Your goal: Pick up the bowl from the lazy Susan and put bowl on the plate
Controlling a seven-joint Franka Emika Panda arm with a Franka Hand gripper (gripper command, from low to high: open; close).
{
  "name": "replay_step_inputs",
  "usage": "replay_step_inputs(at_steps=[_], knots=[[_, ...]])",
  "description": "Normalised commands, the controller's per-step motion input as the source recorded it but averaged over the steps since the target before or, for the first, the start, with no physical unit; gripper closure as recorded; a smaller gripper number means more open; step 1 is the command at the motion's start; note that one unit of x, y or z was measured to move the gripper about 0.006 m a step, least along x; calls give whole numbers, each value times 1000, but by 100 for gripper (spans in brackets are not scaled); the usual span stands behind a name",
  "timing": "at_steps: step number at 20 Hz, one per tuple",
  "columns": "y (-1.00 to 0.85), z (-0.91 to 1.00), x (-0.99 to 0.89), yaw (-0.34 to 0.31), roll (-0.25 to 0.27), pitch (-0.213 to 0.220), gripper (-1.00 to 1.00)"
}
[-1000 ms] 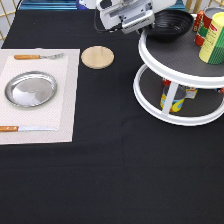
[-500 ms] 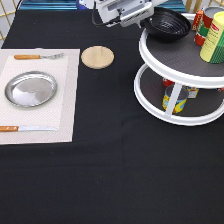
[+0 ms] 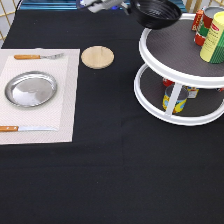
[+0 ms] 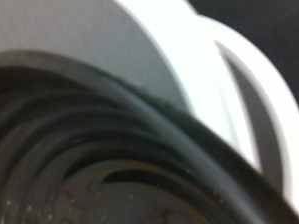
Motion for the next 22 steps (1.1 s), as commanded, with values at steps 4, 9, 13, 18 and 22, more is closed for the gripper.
replay_step_inputs(at_steps=[4, 9, 13, 18, 22], knots=[[-961, 241, 0, -34, 0, -64, 100], [-867, 72, -12, -68, 0, -69, 100], [-853, 0, -51, -72, 0, -81, 100], [-787, -37, -109, -92, -2, -106, 100], [-574, -64, -190, -165, -12, -112, 100]])
